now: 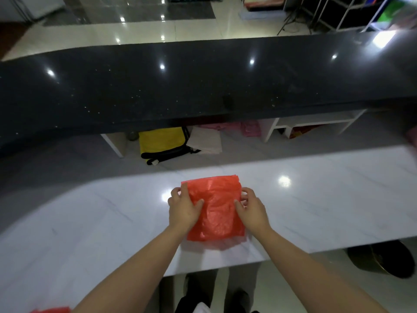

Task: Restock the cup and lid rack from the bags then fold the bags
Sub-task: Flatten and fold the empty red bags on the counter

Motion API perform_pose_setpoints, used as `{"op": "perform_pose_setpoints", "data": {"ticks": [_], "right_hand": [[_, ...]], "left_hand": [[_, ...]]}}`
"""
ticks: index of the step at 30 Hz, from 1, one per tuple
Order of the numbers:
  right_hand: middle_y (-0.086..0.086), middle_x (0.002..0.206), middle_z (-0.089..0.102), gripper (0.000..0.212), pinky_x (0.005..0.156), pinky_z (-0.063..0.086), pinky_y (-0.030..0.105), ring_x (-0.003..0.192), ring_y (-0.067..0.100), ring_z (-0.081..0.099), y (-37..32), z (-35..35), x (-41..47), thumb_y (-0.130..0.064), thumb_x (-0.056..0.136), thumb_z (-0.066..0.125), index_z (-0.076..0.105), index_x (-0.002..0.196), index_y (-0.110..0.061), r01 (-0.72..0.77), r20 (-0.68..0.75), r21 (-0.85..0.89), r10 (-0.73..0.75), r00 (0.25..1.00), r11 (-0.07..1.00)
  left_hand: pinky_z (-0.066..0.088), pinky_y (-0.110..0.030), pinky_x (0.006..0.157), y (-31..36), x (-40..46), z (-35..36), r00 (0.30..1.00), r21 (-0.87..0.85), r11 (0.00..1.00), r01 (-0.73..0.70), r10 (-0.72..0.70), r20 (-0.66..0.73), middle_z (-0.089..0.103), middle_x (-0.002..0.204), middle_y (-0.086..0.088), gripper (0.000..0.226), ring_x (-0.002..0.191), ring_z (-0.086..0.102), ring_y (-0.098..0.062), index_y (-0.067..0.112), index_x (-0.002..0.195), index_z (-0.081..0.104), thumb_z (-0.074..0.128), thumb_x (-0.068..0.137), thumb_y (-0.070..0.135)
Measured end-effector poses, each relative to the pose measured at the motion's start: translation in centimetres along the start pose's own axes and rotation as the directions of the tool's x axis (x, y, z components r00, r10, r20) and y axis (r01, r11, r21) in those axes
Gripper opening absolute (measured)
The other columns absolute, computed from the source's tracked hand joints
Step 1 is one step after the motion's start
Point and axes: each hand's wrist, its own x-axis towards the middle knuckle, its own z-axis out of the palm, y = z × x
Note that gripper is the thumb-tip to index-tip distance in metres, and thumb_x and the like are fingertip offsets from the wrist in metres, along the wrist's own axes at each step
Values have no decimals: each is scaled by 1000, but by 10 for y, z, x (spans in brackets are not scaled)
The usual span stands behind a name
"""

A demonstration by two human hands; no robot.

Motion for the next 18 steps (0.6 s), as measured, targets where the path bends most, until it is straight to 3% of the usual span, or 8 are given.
{"op": "perform_pose_setpoints", "data": {"ticks": [3,5,7,10,13,16,18], "right_hand": [[-6,104,68,42,85,55,38,89,15,66,-5,2,6,-23,93,63,51,133,-30,-10,-1,77,10,1000,997],[-8,99,67,41,85,55,37,85,10,64,-3,4,11,-19,93,63,54,131,-30,9,-3,64,-9,1000,998],[-14,96,64,38,84,55,35,83,4,61,-1,7,18,-18,93,62,57,130,-30,63,3,41,-63,998,997],[-11,111,61,37,88,47,26,93,5,56,7,15,27,-23,97,57,57,134,-31,133,6,-51,-133,991,990],[-9,118,58,34,89,41,24,101,7,56,14,24,34,-25,101,49,57,134,-29,181,21,-140,-179,984,974],[1,112,61,29,87,49,36,99,23,61,13,30,35,-20,99,56,65,126,-20,279,-10,-279,-293,956,919],[9,119,64,28,91,49,45,107,32,62,10,33,31,-18,95,66,69,122,-16,337,-81,-485,-425,901,807]], "left_hand": [[33,-50,117,-3,-5,5,936,231,913,-338,352,-22,21,162,-12,59,146,26,-36,28,152,36,53,97,40],[22,-52,122,-6,-7,9,884,317,831,-457,464,56,16,167,-7,56,152,16,-32,33,154,34,38,101,45],[9,-55,124,-12,-9,15,882,385,796,-467,453,132,7,169,-1,60,155,1,-30,41,156,25,24,99,60],[-7,-56,123,-23,-8,24,920,406,826,-390,336,200,-9,169,6,77,153,-20,-30,50,156,2,14,88,83],[-16,-55,121,-31,-8,33,922,427,819,-383,310,232,-14,169,4,83,151,-26,-28,50,155,-10,10,84,89],[-18,-55,120,-40,-9,39,929,485,792,-371,319,190,-10,170,-1,81,152,-25,-29,48,156,-10,8,88,86],[-13,-58,121,-47,-10,43,928,506,779,-371,338,159,-7,170,-3,80,153,-21,-30,45,158,-6,10,90,84]]}}
